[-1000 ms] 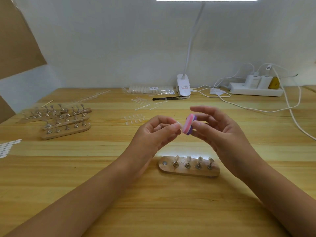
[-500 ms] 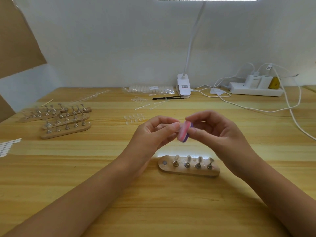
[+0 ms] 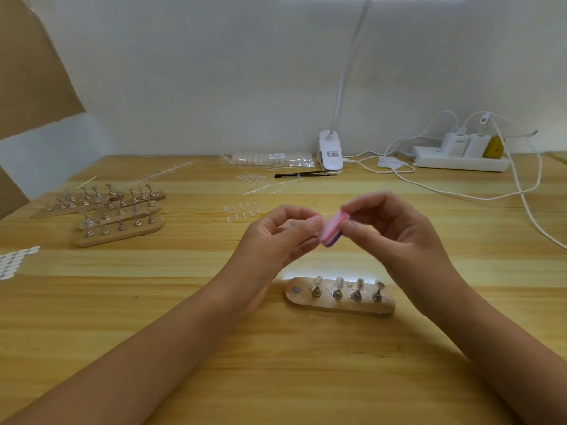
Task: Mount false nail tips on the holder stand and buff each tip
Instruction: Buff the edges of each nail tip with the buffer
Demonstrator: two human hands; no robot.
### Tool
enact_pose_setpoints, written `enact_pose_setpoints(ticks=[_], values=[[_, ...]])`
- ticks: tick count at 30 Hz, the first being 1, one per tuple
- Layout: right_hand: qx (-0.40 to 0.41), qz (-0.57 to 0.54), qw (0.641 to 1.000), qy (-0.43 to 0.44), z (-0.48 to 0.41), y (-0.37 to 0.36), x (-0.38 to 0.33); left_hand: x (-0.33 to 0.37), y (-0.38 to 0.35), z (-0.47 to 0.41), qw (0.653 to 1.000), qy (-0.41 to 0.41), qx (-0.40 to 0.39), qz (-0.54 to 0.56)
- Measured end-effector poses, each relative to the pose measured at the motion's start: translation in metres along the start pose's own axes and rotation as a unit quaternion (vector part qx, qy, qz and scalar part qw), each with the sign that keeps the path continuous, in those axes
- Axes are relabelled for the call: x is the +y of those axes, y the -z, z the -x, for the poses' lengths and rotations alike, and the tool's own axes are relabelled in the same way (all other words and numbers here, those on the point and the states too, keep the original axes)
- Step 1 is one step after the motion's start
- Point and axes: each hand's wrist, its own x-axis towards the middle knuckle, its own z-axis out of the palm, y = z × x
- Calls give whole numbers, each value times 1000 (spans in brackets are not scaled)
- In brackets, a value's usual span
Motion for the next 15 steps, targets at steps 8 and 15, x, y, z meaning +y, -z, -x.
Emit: enact_pose_setpoints(ticks=[8, 15], values=[[25, -16, 1000, -8, 0, -1, 0, 0, 1, -1, 1000, 2, -2, 6], [49, -107, 993, -29, -2, 3, 0, 3, 2, -2, 1000, -6, 6, 8]])
